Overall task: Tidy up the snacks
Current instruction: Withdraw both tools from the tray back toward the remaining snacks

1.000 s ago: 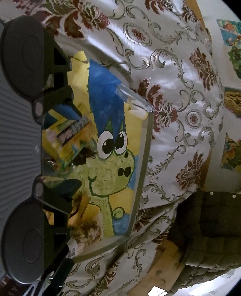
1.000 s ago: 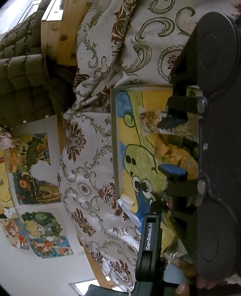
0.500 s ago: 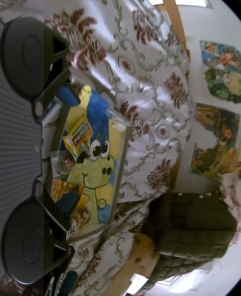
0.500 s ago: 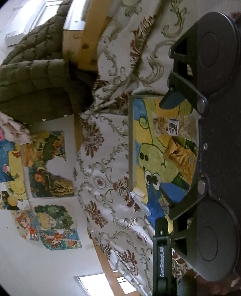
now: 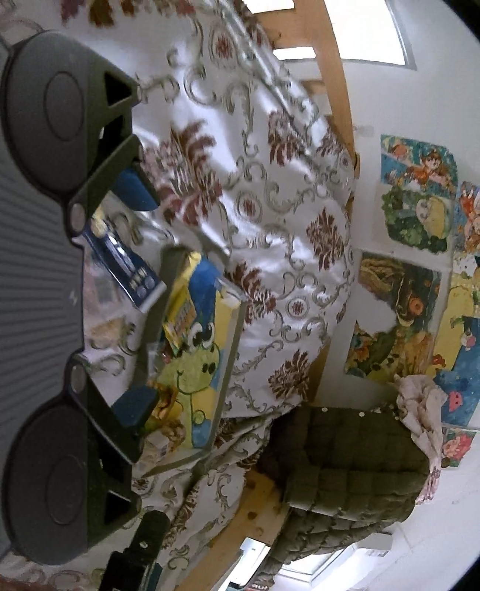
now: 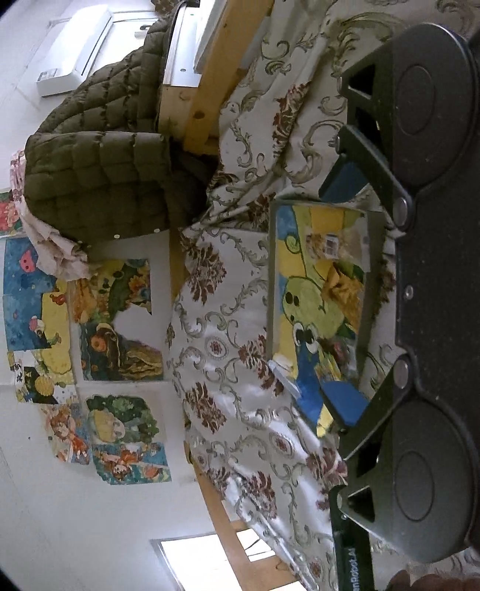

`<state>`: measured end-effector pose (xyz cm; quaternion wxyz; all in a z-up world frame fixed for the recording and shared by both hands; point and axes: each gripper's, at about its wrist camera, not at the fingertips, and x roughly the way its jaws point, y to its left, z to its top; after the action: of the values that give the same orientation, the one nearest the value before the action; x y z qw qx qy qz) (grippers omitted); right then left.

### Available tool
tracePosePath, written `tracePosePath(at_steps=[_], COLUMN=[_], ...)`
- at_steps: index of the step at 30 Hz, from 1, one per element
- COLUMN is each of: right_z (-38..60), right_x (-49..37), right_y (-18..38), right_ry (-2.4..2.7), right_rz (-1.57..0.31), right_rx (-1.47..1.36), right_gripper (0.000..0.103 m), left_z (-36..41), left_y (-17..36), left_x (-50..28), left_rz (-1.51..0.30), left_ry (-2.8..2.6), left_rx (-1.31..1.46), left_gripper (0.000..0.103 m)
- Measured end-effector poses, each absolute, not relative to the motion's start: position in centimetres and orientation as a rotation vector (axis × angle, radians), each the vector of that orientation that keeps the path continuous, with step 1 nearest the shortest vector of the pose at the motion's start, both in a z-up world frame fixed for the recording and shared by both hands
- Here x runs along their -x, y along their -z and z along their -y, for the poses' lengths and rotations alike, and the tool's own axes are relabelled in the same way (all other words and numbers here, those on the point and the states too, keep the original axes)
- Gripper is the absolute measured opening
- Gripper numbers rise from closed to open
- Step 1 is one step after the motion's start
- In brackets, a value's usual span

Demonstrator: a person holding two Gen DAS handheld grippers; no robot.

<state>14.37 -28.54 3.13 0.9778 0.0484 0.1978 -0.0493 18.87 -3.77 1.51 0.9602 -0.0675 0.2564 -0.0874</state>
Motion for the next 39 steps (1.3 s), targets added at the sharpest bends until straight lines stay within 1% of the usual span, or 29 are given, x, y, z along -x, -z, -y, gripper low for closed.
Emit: tracePosePath(at_steps=[11, 21, 30, 39], right_z=[25.2, 23.2, 23.1, 22.3], right_x=[-8.1, -3.7, -2.3, -2.3], right_y=[-3.9, -3.3, -1.6, -0.7], right_ry=[0.082, 0.091, 0.122, 0.120], right_rz=[-0.426, -0.507, -0.634, -0.696], right_rx=[-0.101, -0.068, -0.097, -0.054], right_gripper=[0.102, 0.102, 0.102, 0.102], left_z=[-0.1, -1.7, -1.6, -1.1], left_y=[-2.5, -2.1, -0.5, -0.3], left_x=[-12.0, -6.8, -4.5, -4.1], left_rz=[-0.524, -0.586, -0.671, -0.678], left_ry=[0.127, 0.114, 0.101, 0.111], left_rx=[0.128, 0.090, 0.017, 0.006], left_gripper=[0.103, 0.103, 0.103, 0.103])
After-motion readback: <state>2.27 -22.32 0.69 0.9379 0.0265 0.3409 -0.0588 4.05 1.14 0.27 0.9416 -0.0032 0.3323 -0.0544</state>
